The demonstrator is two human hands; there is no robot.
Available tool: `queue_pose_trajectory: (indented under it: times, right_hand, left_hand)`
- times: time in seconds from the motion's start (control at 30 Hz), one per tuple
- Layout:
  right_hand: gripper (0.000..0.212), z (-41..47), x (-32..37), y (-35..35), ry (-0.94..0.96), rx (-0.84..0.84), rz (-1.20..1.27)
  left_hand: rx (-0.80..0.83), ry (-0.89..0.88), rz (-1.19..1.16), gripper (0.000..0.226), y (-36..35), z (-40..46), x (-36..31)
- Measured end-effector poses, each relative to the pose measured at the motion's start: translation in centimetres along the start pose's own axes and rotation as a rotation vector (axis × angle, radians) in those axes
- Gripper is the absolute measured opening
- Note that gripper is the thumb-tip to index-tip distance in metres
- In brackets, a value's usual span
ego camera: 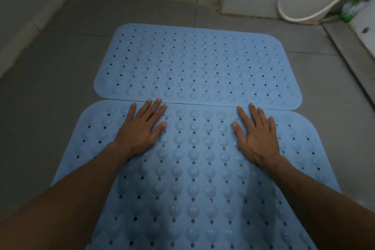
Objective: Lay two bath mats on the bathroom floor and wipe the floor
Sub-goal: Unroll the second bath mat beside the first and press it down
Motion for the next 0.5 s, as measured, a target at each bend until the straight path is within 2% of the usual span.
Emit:
queue_pose_trajectory:
  times: [0.5]
  right_hand:
    - [0.066, 0.51, 0.05, -0.28, 0.033, 0.031, -0.038]
  left_hand:
    - [0.002, -0.009, 0.003, 0.064, 0.03, -0.07, 0.50]
Point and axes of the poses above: each hand's wrist, its own z-axis towards the middle knuckle, its own y-axis out of the back of the hand, x = y × z, the point moved 2 cm from there along z, towards the middle knuckle, and after that the axes turned 10 degrees about -z, right-handed, at the moved point
